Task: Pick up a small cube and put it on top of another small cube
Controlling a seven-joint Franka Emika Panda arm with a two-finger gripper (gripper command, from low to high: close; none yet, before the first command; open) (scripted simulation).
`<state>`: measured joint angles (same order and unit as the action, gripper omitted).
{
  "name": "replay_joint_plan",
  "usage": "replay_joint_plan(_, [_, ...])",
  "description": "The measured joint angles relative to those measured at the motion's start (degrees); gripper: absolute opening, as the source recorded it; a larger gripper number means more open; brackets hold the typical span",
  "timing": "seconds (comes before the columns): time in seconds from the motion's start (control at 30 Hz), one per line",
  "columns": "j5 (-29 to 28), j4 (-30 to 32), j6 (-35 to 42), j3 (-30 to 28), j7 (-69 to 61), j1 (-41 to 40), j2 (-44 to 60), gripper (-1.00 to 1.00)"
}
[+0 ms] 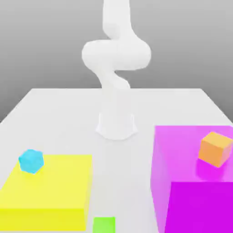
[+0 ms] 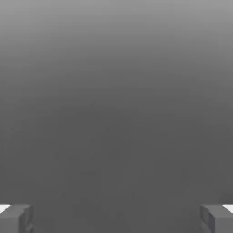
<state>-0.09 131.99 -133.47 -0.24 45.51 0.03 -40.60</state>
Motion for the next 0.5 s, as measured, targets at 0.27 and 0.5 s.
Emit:
replay_joint_plan(0.27, [-0.01, 0.68, -5.46, -0.85, -1.25, 0.03, 16.98, 0.0])
replay_joint_plan(0.5, [0.34, 1.28, -10.18, -1.46, -2.61, -0.13, 31.51, 0.0])
